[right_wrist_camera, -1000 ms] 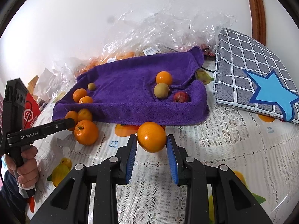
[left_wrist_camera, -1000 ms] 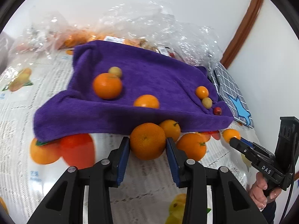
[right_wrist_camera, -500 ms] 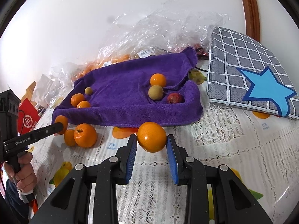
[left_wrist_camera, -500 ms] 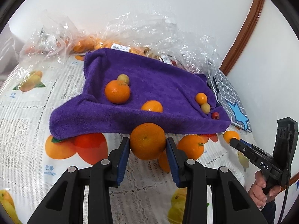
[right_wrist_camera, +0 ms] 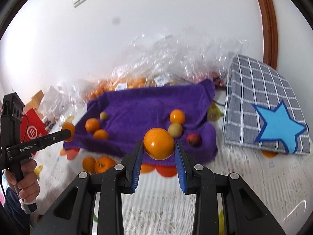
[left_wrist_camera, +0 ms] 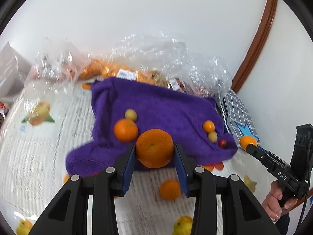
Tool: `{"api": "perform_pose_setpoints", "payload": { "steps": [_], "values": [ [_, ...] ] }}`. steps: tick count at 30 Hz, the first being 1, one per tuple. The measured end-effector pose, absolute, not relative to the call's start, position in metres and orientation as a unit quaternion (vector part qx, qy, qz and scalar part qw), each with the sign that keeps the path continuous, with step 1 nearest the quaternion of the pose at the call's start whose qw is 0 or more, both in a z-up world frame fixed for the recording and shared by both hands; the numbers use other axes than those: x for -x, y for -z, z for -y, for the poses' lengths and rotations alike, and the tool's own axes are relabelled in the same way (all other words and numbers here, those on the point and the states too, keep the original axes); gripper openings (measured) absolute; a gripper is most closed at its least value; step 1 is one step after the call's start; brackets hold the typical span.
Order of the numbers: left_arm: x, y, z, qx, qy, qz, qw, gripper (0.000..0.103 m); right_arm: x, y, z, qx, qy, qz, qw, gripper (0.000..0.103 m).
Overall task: Organize fruits
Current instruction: 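Lift both oranges and carry them over the purple towel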
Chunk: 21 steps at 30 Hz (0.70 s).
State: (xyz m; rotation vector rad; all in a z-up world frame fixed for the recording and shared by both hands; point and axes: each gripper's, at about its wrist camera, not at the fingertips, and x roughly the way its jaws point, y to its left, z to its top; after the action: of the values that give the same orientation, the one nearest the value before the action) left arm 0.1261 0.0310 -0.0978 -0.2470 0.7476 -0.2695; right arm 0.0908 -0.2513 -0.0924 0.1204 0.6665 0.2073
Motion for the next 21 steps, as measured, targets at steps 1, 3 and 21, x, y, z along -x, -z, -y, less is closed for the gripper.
{"api": "perform_pose_setpoints", "payload": {
  "steps": [1,3,21],
  "values": [
    [-0.129,0.095,-0.032,0.12,0.129,-0.361,0.916,0.037,-0.094,0.089,0.252,-0.061,-0.1,-0.322,0.94,0.032],
    [-0.138,0.087,-0.033,0.118,0.123,-0.355,0.919,0.037,-0.101,0.083,0.253,-0.06,-0.093,-0.314,0.943,0.032],
    [-0.22,0.118,-0.004,0.113,0.113,-0.401,0.902,0.037,-0.168,0.113,0.236,-0.056,-0.127,-0.351,0.926,0.032]
  ]
}}
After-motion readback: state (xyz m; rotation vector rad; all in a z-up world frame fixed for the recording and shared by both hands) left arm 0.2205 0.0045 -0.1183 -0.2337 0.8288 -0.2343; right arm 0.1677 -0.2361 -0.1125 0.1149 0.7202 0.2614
